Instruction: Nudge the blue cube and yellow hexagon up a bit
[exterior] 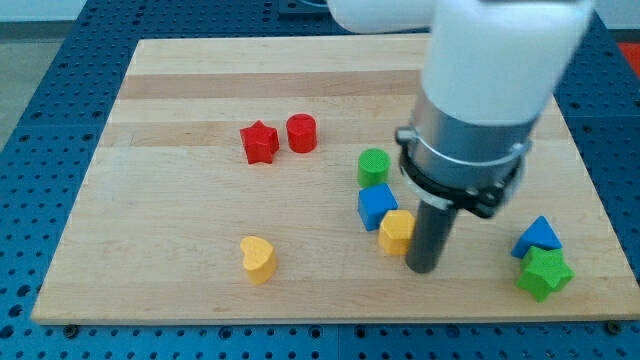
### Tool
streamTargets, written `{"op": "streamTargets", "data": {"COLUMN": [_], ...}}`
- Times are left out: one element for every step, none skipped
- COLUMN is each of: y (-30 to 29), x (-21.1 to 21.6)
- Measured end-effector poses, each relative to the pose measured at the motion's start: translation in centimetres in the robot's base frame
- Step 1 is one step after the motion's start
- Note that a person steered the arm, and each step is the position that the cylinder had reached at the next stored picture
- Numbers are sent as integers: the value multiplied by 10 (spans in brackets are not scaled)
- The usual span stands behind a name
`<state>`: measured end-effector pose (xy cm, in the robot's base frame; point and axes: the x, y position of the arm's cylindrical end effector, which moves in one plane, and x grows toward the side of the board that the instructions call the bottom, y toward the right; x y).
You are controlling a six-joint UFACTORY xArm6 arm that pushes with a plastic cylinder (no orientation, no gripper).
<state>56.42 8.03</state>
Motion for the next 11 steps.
{"op": "streamTargets", "data": {"y": [-22, -24, -24, -20, 26, 23, -12, -68, -83, -83, -82], "x": [-40, -125, -187, -171, -86, -12, 25, 26, 28, -15, -124]}}
